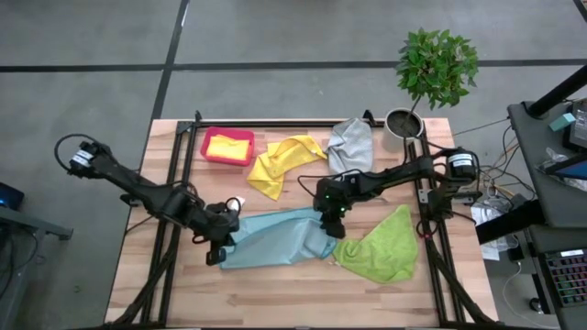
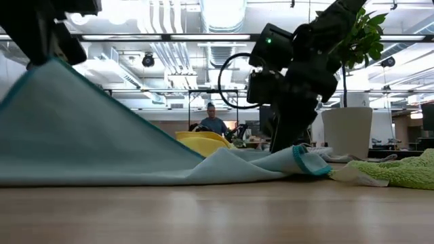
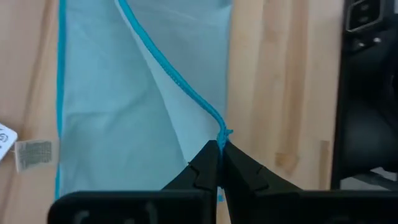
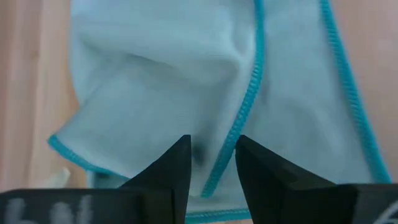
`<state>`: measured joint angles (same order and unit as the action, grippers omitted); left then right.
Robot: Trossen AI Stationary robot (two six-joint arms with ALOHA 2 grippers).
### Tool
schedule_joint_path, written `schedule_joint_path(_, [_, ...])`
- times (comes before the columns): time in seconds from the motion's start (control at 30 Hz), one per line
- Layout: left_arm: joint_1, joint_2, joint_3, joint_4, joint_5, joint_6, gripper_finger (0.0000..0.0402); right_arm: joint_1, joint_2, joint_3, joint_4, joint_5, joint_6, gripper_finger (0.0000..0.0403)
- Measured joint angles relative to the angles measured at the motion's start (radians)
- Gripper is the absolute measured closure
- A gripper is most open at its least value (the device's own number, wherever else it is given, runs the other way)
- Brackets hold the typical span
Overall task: Fold microfiber towels
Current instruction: Fold the light blue microfiber cloth
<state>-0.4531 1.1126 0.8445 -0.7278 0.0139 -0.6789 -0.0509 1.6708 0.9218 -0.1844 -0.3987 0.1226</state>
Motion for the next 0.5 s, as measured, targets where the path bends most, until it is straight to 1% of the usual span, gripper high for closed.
schedule_joint_path(0.1, [-0.013, -0.001, 0.031, -0.032, 0.004, -0.038, 0.0401, 0.0, -0.001, 0.001, 0.016, -0.051, -0.011, 0.0311])
schedule_joint_path(0.2, [-0.026, -0.001, 0.06, -0.082, 0.012, -0.083, 0.0401, 0.001, -0.028, 0.001, 0.006, -0.054, -0.011, 0.0347])
schedule_joint_path(0.3, [-0.046, -0.001, 0.081, -0.094, 0.027, -0.116, 0.0402, 0.001, -0.074, 0.001, -0.008, -0.054, -0.012, 0.0385])
schedule_joint_path(0.5, [-0.118, -0.002, 0.132, -0.087, 0.077, -0.242, 0.0402, 0.023, -0.196, 0.001, -0.073, -0.054, 0.019, 0.0394])
